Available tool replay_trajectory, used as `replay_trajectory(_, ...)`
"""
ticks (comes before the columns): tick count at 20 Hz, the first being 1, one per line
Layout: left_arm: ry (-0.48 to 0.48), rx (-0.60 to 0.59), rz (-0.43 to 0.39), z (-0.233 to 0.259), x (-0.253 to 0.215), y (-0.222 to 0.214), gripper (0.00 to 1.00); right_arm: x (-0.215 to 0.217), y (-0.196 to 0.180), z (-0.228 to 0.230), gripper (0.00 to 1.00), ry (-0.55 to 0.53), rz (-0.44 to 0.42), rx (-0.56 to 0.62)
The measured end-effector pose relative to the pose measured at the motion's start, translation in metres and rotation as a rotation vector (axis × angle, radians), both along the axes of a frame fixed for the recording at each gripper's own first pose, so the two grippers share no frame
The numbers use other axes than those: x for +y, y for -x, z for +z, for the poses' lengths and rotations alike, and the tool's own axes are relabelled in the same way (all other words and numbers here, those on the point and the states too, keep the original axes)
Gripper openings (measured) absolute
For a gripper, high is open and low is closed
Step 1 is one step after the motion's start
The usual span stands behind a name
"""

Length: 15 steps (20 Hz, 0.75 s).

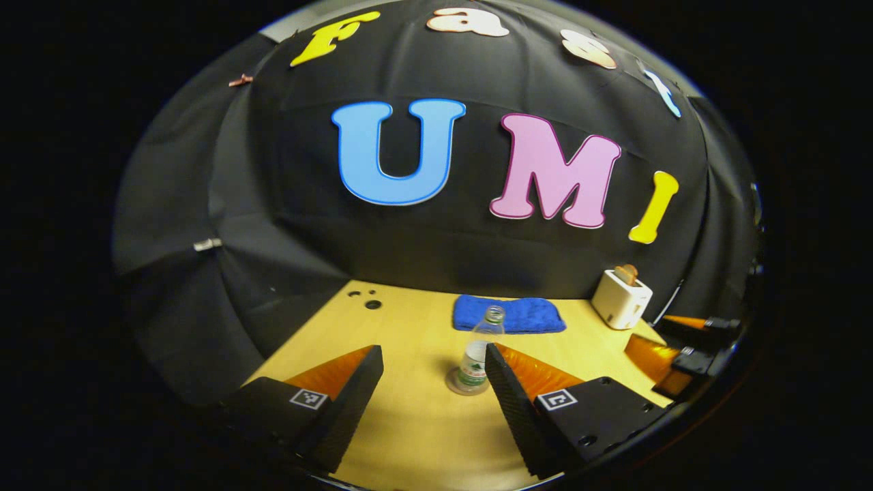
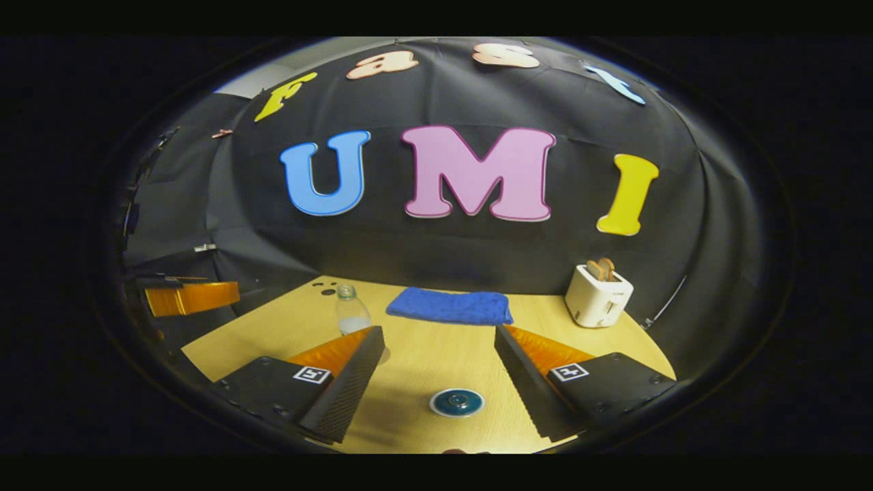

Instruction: Open the teacup lid with one hand, grasp the water bottle and pour water into the teacup with the other hand; after pouring, place the water bottle on the coaster and then close the teacup lid.

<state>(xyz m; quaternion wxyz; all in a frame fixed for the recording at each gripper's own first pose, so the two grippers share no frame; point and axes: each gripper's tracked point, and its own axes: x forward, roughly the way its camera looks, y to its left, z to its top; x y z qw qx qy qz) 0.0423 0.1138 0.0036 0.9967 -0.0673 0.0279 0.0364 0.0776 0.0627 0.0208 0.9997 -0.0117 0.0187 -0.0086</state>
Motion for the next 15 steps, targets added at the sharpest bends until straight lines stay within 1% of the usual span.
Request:
replay_trajectory(2, 0.014, -0.016, -0.007, 0.007, -0.011, 0.020, 0.96, -0.003, 0.010, 0.014, 0.98, 0.021, -0.005, -0.022)
replay_trajectory(4, 0.022, -0.014, -0.006, 0.004, -0.014, 0.035, 0.96, -0.006, 0.022, 0.016, 0.98, 0.013, -0.005, -0.019)
replay_trajectory(6, 0.035, -0.017, -0.008, 0.002, -0.017, 0.045, 0.96, -0.007, 0.032, 0.010, 0.98, -0.020, -0.009, 0.003)
replay_trajectory(8, 0.029, -0.016, -0.021, 0.001, -0.020, 0.048, 0.95, -0.006, 0.036, -0.006, 0.98, -0.068, -0.011, 0.057)
replay_trajectory(10, 0.004, -0.019, -0.007, 0.007, -0.013, 0.050, 0.95, 0.005, 0.036, -0.023, 0.98, -0.102, 0.014, 0.134)
replay_trajectory(11, 0.004, -0.025, -0.015, 0.010, -0.015, 0.053, 0.96, 0.011, 0.034, -0.024, 0.98, -0.104, 0.028, 0.154)
replay_trajectory(15, -0.013, -0.035, -0.054, 0.006, -0.023, 0.064, 0.96, 0.041, 0.035, -0.005, 0.98, -0.057, 0.096, 0.117)
